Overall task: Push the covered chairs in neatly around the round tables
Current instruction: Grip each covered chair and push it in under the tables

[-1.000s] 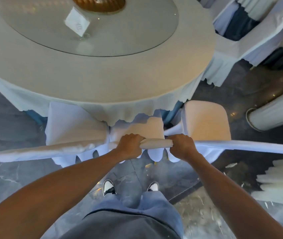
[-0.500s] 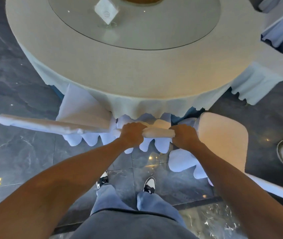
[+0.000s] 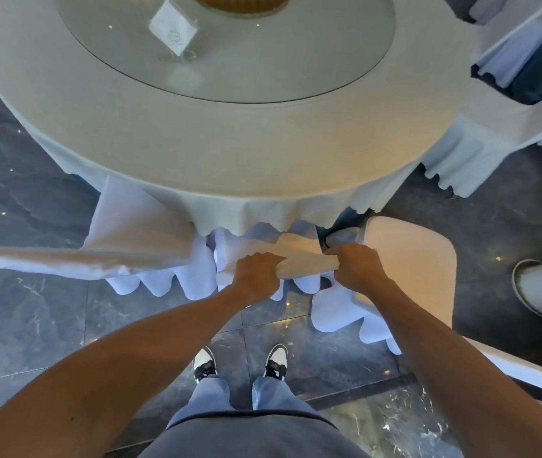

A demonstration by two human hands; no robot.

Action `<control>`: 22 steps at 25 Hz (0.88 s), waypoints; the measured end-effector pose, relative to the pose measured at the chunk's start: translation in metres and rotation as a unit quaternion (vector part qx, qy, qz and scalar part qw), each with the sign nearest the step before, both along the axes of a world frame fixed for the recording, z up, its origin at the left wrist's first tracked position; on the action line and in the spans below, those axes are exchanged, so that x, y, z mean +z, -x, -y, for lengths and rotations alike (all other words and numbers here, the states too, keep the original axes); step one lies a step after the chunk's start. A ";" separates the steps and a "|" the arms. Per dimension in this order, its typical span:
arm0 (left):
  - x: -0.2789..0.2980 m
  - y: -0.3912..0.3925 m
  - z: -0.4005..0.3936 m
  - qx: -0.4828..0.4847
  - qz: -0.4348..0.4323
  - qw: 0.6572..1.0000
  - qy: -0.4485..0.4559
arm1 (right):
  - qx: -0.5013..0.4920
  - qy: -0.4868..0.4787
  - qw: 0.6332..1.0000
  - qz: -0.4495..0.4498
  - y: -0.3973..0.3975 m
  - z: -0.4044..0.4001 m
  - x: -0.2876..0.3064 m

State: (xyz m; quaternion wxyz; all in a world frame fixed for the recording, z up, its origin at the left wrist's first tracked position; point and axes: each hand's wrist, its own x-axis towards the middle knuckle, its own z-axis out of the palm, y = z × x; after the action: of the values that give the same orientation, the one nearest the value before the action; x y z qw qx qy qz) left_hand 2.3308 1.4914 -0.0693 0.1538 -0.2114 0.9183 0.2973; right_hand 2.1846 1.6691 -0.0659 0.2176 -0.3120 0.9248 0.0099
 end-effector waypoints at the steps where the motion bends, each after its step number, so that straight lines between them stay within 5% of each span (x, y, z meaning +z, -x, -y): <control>1: 0.001 0.000 0.001 -0.003 0.003 1.000 -0.004 | -0.004 0.003 1.000 -0.001 -0.001 -0.001 -0.001; 8: 0.010 -0.007 0.030 -0.014 0.042 0.997 0.057 | 0.029 0.005 0.999 -0.031 -0.014 0.025 0.000; 22: 0.014 -0.013 0.039 -0.008 0.021 1.000 0.021 | 0.004 0.005 0.999 -0.033 -0.021 0.030 0.004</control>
State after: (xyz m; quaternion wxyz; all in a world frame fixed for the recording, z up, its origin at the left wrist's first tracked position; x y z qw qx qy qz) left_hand 2.3438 1.4519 -0.0557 0.1708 -0.2128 0.9226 0.2726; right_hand 2.2052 1.6392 -0.0624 0.1858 -0.3162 0.9302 0.0165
